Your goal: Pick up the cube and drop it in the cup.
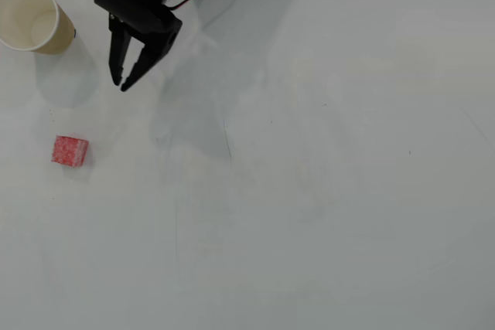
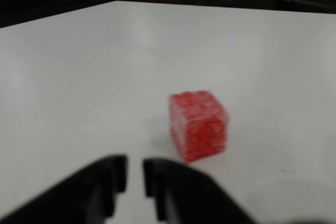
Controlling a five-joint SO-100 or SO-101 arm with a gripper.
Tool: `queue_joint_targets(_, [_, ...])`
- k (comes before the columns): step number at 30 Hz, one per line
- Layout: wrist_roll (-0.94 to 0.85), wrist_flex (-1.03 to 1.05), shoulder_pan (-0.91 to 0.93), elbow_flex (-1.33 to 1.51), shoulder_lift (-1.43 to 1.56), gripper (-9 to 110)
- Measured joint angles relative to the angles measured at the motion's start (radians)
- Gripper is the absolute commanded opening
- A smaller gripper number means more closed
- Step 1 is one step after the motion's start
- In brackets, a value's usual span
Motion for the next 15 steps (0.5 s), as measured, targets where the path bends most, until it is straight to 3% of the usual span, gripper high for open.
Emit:
queue_joint_targets(13, [0.000, -0.006, 0.052, 0.000, 0.000, 1])
queue_joint_targets(15, [0.000, -0.014, 0.052, 0.000, 0.000, 6])
